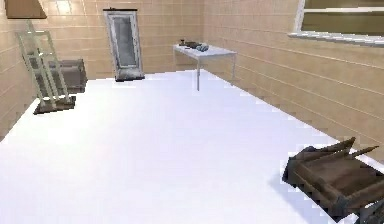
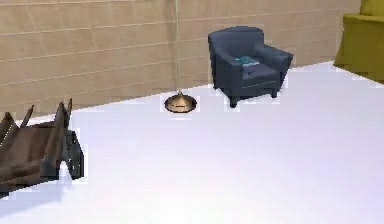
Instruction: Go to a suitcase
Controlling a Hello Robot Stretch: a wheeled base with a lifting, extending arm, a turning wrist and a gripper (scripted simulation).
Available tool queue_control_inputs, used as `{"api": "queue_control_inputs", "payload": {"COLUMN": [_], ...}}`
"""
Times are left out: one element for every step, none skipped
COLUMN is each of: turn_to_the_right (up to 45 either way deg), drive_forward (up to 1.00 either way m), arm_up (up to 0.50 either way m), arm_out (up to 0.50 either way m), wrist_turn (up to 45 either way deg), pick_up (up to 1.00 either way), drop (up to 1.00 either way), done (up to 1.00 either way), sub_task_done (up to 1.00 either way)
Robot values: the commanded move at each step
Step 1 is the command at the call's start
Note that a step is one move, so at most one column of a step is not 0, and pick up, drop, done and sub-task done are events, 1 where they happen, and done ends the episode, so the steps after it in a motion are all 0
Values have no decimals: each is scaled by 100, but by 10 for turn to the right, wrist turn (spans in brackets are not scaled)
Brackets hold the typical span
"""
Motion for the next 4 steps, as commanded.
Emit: {"api": "queue_control_inputs", "payload": {"turn_to_the_right": [-60, 0, 0, -30], "drive_forward": [0, 100, 100, 0], "arm_up": [0, 0, 0, 0], "arm_out": [0, 0, 0, 0], "wrist_turn": [0, 0, 0, 0], "pick_up": [0, 0, 0, 0], "drop": [0, 0, 0, 0], "done": [0, 0, 0, 0], "sub_task_done": [0, 0, 0, 0]}}
